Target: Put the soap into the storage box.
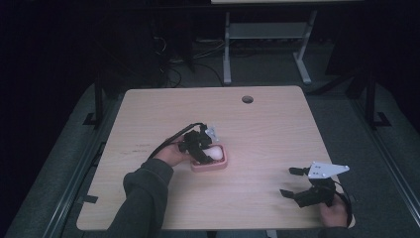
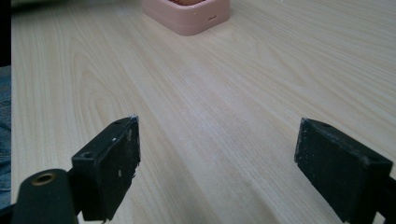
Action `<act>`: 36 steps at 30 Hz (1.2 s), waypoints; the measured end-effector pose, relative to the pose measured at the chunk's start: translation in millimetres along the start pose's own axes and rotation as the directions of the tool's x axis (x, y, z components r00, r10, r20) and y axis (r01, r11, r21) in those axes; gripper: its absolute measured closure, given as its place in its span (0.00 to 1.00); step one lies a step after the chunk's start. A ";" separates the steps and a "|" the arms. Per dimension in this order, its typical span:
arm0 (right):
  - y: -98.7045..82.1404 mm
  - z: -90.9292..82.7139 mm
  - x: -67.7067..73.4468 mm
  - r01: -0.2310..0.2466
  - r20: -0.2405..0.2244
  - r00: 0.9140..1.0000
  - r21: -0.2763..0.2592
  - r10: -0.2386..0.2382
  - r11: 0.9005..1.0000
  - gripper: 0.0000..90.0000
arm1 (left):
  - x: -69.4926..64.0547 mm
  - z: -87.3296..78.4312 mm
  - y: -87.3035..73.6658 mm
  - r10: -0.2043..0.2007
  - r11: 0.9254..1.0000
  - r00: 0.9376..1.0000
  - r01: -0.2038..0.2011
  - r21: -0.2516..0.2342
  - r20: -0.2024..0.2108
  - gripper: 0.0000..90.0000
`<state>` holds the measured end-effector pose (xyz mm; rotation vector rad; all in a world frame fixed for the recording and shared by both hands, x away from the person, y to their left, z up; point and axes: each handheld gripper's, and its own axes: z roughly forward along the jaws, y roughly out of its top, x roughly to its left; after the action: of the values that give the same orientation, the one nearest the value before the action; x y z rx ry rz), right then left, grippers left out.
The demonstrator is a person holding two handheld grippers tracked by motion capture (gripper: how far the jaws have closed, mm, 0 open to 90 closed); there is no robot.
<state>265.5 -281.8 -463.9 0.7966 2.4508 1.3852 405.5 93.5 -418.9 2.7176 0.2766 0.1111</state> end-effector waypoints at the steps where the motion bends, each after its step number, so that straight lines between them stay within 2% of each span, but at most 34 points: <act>1: 0.0 0.0 0.1 -0.001 0.000 1.000 0.000 0.001 1.000 0.15 | 0.4 0.6 -0.1 0.001 1.000 1.000 -0.001 0.003 0.001 0.55; 17: -0.5 0.2 -0.6 -0.007 -0.004 1.000 -0.005 0.007 1.000 0.15 | 6.4 5.0 -2.2 0.010 1.000 1.000 -0.010 0.007 0.020 0.55; 23: -0.5 0.2 -0.4 -0.008 -0.004 1.000 -0.004 0.008 1.000 0.15 | 6.8 6.9 4.1 0.042 0.999 0.999 -0.042 0.029 0.014 0.55; 29: -0.7 0.1 -0.6 -0.007 -0.005 1.000 -0.005 0.007 1.000 0.15 | 7.4 7.5 4.4 0.033 0.999 0.999 -0.033 0.030 0.015 0.54; 36: -0.6 0.3 -0.2 -0.008 -0.006 1.000 -0.005 0.008 1.000 0.15 | 5.5 2.6 4.0 0.015 1.000 1.000 -0.015 0.022 0.005 0.43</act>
<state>265.6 -281.9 -464.5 0.8039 2.4502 1.3978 411.9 90.0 -419.4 2.7423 0.2580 0.1064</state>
